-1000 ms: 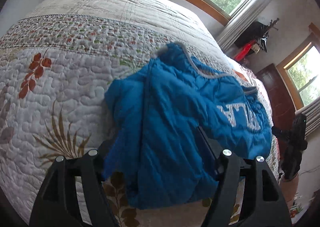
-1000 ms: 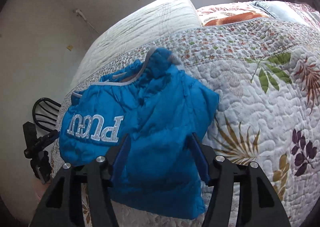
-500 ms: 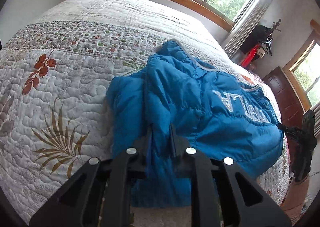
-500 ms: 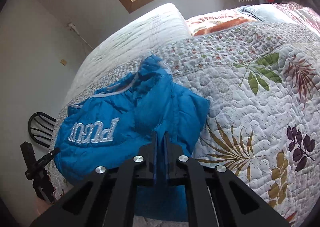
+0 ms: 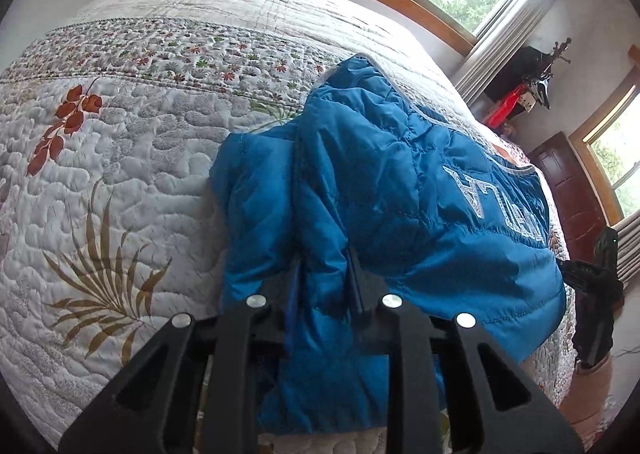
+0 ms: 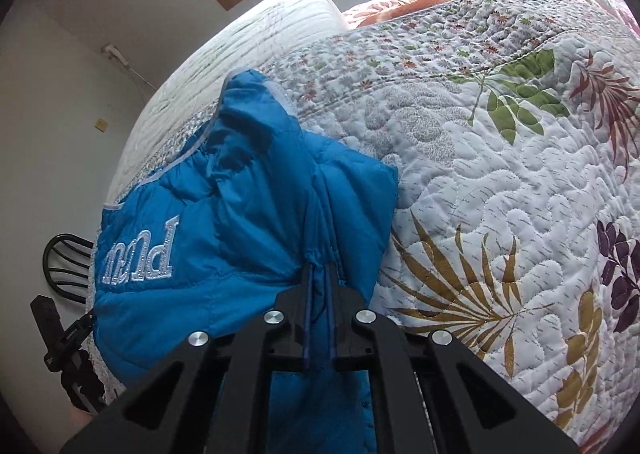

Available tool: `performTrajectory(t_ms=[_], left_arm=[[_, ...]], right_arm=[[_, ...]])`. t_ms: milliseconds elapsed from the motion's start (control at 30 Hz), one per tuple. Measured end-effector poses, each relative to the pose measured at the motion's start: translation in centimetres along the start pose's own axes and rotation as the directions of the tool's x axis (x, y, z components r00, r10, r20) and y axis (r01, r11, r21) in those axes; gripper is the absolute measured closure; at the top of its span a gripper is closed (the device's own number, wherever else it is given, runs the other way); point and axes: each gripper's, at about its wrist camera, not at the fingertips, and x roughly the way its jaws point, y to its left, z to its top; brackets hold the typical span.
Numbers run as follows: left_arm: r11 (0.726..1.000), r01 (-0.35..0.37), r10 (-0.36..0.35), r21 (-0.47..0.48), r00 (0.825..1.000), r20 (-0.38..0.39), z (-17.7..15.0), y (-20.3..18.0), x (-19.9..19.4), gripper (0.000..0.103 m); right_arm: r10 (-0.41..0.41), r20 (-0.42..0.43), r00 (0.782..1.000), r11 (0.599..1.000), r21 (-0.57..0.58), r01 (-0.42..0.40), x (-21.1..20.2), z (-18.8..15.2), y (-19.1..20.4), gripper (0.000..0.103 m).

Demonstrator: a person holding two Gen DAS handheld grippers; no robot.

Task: Fold large clothes
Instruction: 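Lower the folded jacket onto the bed and open both tools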

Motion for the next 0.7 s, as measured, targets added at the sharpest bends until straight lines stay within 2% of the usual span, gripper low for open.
performTrajectory(t_ms=[200, 267, 300, 333, 400, 467, 567, 633, 700], left_arm=[[0.997, -0.062, 0.061, 0.034, 0.998, 0.024, -0.4, -1.1, 0.0, 0.080], [0.995, -0.097, 0.096, 0.030, 0.995, 0.033, -0.5, -1.6, -0.9, 0.078], [0.992, -0.121, 0.119, 0.030, 0.992, 0.046, -0.5, -1.9, -1.8, 0.076], [0.990, -0.139, 0.137, 0.031, 0.988, 0.071, -0.5, -2.2, -2.8, 0.076], [0.985, -0.166, 0.156, 0.050, 0.976, 0.152, -1.0, -3.6, -5.2, 0.077], [0.985, -0.150, 0.132, 0.080, 0.970, 0.202, -1.5, -5.6, -6.9, 0.077], [0.991, -0.039, 0.015, 0.131, 0.983, 0.181, -2.3, -9.8, -6.8, 0.077], [0.985, -0.005, -0.020, 0.174, 0.990, 0.138, -3.4, -13.0, -5.3, 0.077], [0.976, -0.024, -0.003, 0.217, 0.992, 0.124, -4.5, -15.3, -3.6, 0.077]], right_arm=[[-0.039, -0.002, 0.999, 0.999, 0.005, 0.039, 0.2, 0.1, 0.4, 0.098], [-0.109, 0.036, 0.993, 0.994, -0.020, 0.110, -1.3, 0.0, 1.4, 0.095], [-0.141, 0.070, 0.988, 0.989, -0.032, 0.143, -2.4, 0.0, 2.0, 0.087], [-0.154, 0.114, 0.981, 0.986, -0.050, 0.161, -3.7, -0.3, 2.8, 0.085], [-0.111, 0.186, 0.976, 0.988, -0.089, 0.130, -6.5, -1.2, 4.5, 0.085], [-0.032, 0.195, 0.980, 0.985, -0.158, 0.064, -7.7, -2.4, 6.9, 0.085], [0.041, 0.146, 0.988, 0.969, -0.247, -0.003, -6.2, -4.3, 11.4, 0.085], [0.083, 0.103, 0.991, 0.955, -0.293, -0.050, -4.2, -5.7, 14.2, 0.085], [0.080, 0.104, 0.991, 0.933, -0.357, -0.037, -2.6, -7.2, 16.4, 0.085]])
